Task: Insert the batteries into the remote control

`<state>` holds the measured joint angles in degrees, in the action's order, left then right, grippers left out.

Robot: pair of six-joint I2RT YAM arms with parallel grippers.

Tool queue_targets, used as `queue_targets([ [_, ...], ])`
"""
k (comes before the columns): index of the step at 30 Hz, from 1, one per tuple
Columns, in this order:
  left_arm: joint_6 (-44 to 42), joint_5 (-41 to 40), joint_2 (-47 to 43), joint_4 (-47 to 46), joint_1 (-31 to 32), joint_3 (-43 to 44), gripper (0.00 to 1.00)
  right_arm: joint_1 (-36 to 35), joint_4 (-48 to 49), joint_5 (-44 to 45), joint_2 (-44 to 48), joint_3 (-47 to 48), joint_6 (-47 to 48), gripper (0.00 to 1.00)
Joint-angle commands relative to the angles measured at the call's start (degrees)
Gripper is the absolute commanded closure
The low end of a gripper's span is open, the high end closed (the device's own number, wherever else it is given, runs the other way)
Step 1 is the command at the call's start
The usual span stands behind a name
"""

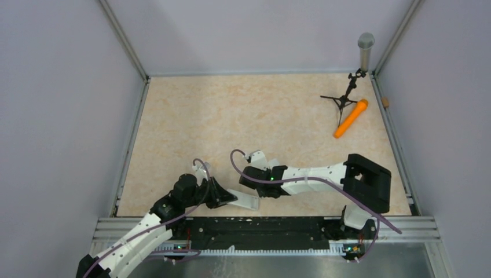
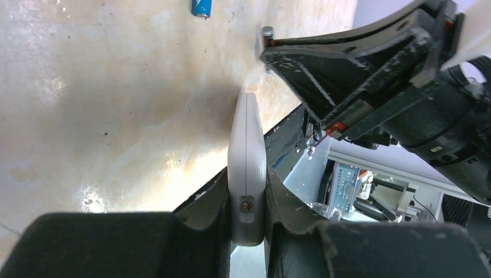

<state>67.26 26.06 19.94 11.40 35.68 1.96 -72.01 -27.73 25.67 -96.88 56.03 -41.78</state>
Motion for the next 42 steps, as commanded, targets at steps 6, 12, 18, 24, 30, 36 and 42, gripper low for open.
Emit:
queue_targets([
  [6,3.2,-2.2,13.9,-20.7,0.0,-4.8,0.96,-0.2,-5.9,6.9,13.1,-1.7,0.2,1.0],
  [12,2.1,-2.7,27.2,-30.0,0.6,-1.6,0.93,0.8,-4.8,6.5,17.3,-4.7,0.4,1.0],
  [18,1.4,-3.8,39.5,-37.1,3.8,2.4,0.84,1.6,-2.9,4.8,19.8,-7.2,0.5,1.0],
  [24,1.0,-7.4,43.7,-36.6,6.6,3.6,0.58,2.3,-1.9,3.8,20.8,-8.8,0.5,1.0],
  [30,-0.9,-9.7,41.4,-27.9,8.2,4.8,0.39,2.6,-1.7,3.5,20.9,-8.9,0.9,1.0],
  [36,-5.5,-12.1,32.5,-11.2,9.6,7.2,0.3,2.6,-1.1,2.6,20.9,-8.9,1.4,1.0],
  [42,-9.7,-15.0,24.5,4.2,9.9,10.5,0.29,2.6,-0.7,2.2,21.1,-8.6,1.8,1.0],
])
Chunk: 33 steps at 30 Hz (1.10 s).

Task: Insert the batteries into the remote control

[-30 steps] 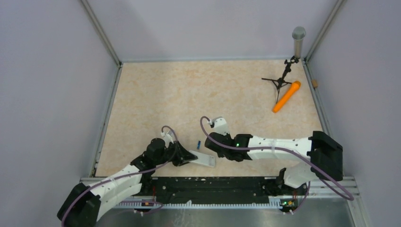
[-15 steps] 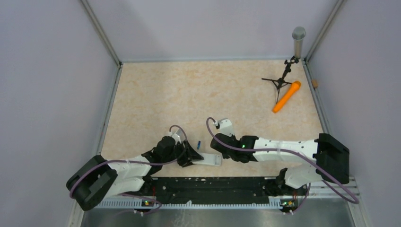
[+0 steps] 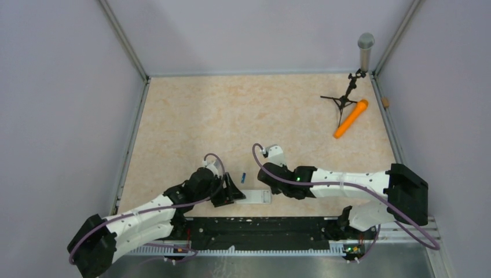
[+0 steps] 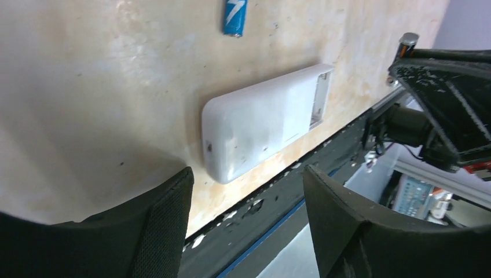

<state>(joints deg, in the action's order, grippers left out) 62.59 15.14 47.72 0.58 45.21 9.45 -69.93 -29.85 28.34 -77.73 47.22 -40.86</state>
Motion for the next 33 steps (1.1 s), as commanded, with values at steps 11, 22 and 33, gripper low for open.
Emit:
queue_targets([
  [11,-16.1,-13.4,2.5,18.3,0.2,13.5,0.61,0.5,4.3,-7.5,5.5,-2.6,1.6,1.0],
  [22,-21.9,-18.0,18.2,14.6,0.2,20.1,0.92,0.6,5.9,-16.6,11.1,-7.6,3.7,1.0],
  [33,-24.2,-14.0,25.1,12.5,0.3,21.1,1.0,0.6,5.9,-17.6,12.7,-9.2,3.5,1.0],
])
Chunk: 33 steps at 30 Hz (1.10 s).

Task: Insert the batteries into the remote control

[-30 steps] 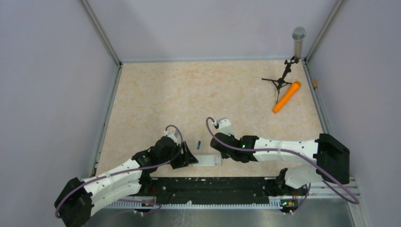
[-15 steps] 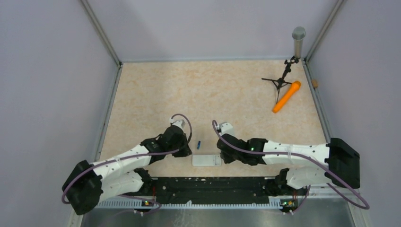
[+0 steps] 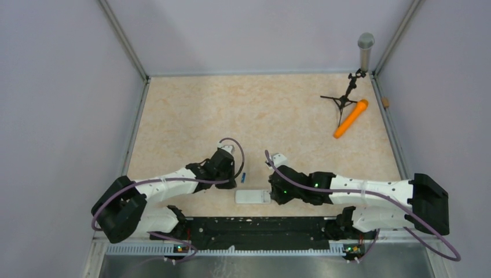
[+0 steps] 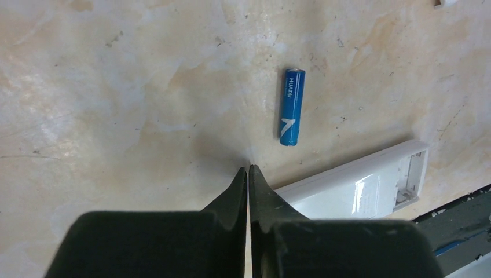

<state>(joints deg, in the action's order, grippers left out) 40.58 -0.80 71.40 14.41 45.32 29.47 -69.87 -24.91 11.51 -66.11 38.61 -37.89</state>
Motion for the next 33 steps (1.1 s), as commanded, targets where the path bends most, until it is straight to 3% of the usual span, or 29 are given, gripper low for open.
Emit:
queue_targets([
  [1,-2.4,2.7,1.4,-1.3,0.2,1.0,1.0,0.5,0.8,-1.1,0.8,-0.6,0.6,1.0],
  [13,-2.4,7.3,-1.1,-0.3,2.9,-2.7,1.0,0.4,0.7,-1.8,0.6,-2.0,-0.4,1.0],
  [23,1.1,7.4,-0.7,0.8,10.2,-2.1,1.0,0.4,-1.1,-0.5,1.0,-1.3,-0.9,1.0],
  [33,5.1,7.2,0.3,-3.8,13.5,-3.1,1.0,0.4,-2.9,1.1,1.4,0.7,1.1,1.0],
])
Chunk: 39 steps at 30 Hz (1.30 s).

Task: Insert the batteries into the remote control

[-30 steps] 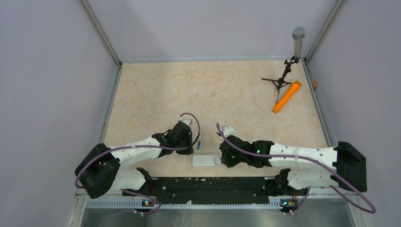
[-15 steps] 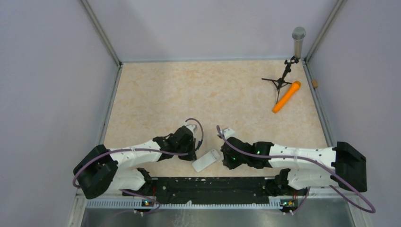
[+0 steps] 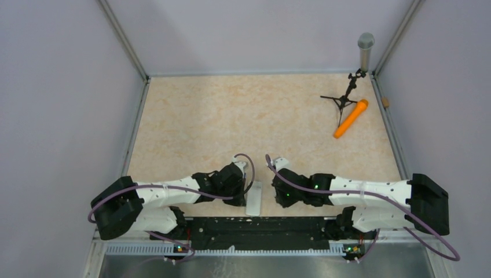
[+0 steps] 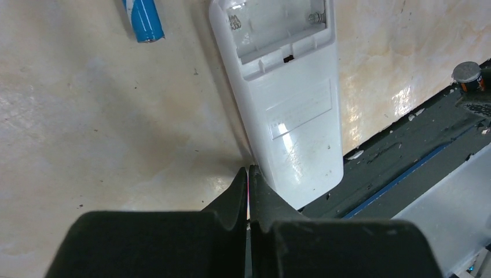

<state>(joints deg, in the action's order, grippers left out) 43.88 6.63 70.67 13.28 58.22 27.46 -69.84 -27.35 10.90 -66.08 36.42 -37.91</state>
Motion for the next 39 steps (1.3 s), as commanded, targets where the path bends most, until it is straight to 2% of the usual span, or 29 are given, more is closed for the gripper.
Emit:
queue_targets([
  [1,1.9,-0.4,1.4,-3.2,0.6,-1.0,1.0,0.5,-0.5,1.8,1.3,3.2,1.4,1.0],
  [4,1.8,-2.1,2.3,-3.0,0.5,-0.5,1.0,0.4,-1.0,2.1,0.8,4.1,1.9,1.0],
  [15,0.9,-14.6,-3.3,6.4,0.3,1.4,0.85,1.2,0.5,1.4,-0.5,5.9,8.0,1.0],
  [22,1.0,-16.1,-9.8,8.4,-1.6,0.4,0.74,3.2,3.1,-4.0,-2.3,8.6,17.9,1.0],
  [25,1.3,-16.1,-12.9,8.2,-2.5,-0.3,0.67,3.4,3.2,-4.5,-3.7,10.3,22.0,1.0],
  [31,2.0,-9.7,-21.9,4.8,-5.8,-3.4,0.49,3.9,7.8,-10.2,-2.6,9.8,29.9,1.0],
  [39,5.7,4.5,-35.3,-3.5,-10.2,-8.6,0.37,3.9,15.8,-19.2,2.4,6.2,39.2,1.0],
])
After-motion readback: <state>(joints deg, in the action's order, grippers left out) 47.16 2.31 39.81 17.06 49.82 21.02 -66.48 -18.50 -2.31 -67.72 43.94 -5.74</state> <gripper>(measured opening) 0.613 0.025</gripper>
